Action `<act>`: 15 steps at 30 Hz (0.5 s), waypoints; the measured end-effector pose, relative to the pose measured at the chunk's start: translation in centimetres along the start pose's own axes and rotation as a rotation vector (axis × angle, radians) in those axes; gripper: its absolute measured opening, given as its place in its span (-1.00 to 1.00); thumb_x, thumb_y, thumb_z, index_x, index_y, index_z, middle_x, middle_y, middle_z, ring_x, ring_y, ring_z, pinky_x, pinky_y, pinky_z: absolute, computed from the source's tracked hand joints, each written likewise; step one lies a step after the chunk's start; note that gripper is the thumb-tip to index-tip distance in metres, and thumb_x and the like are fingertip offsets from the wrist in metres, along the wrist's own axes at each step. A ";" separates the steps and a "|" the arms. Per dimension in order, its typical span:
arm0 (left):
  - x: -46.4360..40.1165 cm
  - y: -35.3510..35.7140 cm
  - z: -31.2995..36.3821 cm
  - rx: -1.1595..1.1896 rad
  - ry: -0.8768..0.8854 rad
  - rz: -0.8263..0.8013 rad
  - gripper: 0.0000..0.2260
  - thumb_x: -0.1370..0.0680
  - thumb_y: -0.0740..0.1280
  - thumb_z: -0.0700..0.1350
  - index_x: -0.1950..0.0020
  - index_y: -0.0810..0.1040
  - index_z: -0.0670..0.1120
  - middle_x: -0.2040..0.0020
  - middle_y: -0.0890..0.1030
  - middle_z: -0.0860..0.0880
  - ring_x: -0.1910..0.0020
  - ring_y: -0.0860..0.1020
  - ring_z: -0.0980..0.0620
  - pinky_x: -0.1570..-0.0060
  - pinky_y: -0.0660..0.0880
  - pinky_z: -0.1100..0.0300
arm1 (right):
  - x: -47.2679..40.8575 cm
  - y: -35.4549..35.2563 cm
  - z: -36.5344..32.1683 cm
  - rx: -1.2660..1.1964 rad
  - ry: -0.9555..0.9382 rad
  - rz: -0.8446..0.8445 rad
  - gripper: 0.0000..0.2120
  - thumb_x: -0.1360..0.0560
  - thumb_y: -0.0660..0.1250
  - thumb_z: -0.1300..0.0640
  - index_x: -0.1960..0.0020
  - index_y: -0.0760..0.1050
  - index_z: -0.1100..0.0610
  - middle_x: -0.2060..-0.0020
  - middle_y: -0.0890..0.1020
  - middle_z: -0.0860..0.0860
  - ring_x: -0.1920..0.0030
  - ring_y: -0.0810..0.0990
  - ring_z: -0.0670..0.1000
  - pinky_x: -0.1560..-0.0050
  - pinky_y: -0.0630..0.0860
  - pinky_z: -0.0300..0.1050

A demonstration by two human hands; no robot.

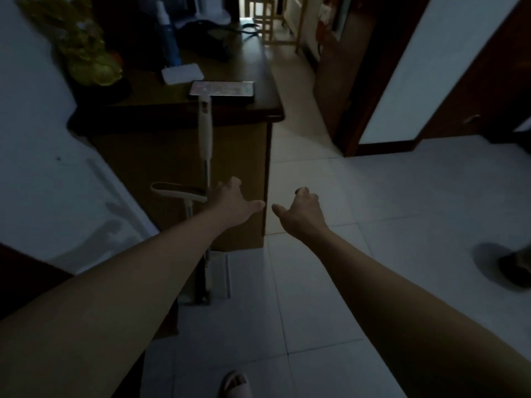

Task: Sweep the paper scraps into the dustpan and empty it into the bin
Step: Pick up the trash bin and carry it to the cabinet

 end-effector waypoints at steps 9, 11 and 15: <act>5.1 11.7 14.1 -0.050 0.117 -0.173 -0.29 -0.48 0.35 0.19 -0.52 0.19 -0.06 -0.48 0.29 -0.13 -0.44 0.28 -0.15 -0.38 0.32 -0.05 | 3.2 -10.9 15.3 -0.086 0.183 0.117 -0.36 -0.54 0.29 -0.04 -0.46 0.14 0.24 -0.40 0.25 0.22 -0.37 0.37 0.18 -0.34 0.35 -0.01; 6.7 14.8 17.7 -0.052 0.149 -0.206 -0.28 -0.47 0.37 0.18 -0.52 0.19 -0.07 -0.47 0.30 -0.14 -0.43 0.30 -0.15 -0.38 0.31 -0.06 | 4.1 -13.6 19.3 -0.111 0.222 0.141 -0.37 -0.53 0.29 -0.03 -0.45 0.15 0.24 -0.40 0.26 0.21 -0.37 0.37 0.17 -0.33 0.35 -0.01; 9.8 21.0 24.9 -0.081 0.235 -0.273 -0.31 -0.48 0.36 0.17 -0.50 0.21 -0.06 -0.45 0.31 -0.17 -0.42 0.31 -0.17 -0.37 0.31 -0.01 | 6.4 -19.0 27.2 -0.147 0.304 0.213 -0.38 -0.52 0.31 -0.03 -0.43 0.17 0.23 -0.39 0.28 0.19 -0.35 0.39 0.17 -0.32 0.36 0.01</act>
Point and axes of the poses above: each hand's wrist, its own x-axis away from the middle knuckle, its own y-axis out of the palm, z = x × y, the point moved 7 cm from there along -x, towards the middle knuckle
